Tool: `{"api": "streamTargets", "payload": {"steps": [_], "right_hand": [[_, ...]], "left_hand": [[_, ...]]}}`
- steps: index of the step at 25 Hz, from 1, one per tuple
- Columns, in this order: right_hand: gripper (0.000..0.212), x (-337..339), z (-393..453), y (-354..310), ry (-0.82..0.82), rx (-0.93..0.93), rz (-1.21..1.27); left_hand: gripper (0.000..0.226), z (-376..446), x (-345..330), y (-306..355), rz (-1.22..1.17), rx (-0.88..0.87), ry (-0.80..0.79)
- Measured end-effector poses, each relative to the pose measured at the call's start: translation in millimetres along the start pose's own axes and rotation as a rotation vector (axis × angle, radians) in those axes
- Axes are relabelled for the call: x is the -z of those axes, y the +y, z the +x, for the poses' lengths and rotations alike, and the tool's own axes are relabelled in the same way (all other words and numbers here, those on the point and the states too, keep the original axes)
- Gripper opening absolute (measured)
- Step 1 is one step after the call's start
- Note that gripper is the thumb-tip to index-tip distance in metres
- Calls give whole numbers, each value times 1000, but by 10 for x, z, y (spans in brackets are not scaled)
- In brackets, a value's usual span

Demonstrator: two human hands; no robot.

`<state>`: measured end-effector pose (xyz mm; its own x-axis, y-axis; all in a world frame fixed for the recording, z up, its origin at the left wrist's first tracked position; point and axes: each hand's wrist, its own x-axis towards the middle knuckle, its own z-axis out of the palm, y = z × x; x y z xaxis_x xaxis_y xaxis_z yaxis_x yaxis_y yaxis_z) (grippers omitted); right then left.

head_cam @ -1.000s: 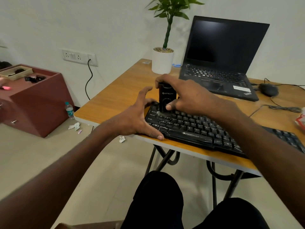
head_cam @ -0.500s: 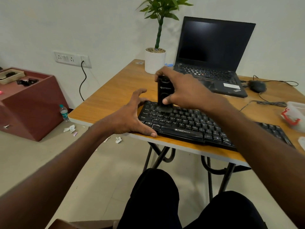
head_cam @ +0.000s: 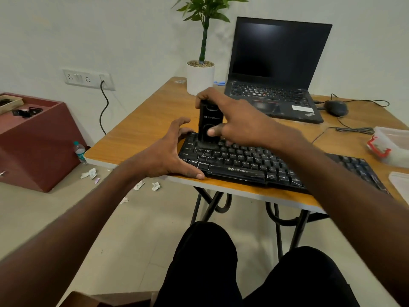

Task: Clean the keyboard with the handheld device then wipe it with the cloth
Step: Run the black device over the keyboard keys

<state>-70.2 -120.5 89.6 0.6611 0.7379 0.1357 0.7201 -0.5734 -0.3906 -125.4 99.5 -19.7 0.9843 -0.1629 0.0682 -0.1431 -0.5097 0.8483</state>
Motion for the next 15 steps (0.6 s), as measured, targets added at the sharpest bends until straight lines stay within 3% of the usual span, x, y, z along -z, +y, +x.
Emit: {"api": "streamTargets", "payload": {"steps": [3, 6, 8, 11, 13, 15], "right_hand": [[54, -73, 21, 41, 1, -33, 17], [53, 160, -50, 196, -95, -262, -179], [48, 269, -81, 238, -86, -387, -76], [46, 172, -96, 207, 19, -326, 132], [48, 130, -141, 228, 5, -265, 98], [49, 222, -206, 260, -50, -326, -75]], "left_hand": [[144, -6, 12, -4, -11, 4, 2], [146, -8, 14, -3, 1, 6, 9], [147, -6, 11, -8, -1, 10, 3], [147, -8, 3, 8, -9, 15, -5], [145, -5, 1, 6, -3, 21, -1], [147, -5, 4, 11, -4, 20, 0]]}}
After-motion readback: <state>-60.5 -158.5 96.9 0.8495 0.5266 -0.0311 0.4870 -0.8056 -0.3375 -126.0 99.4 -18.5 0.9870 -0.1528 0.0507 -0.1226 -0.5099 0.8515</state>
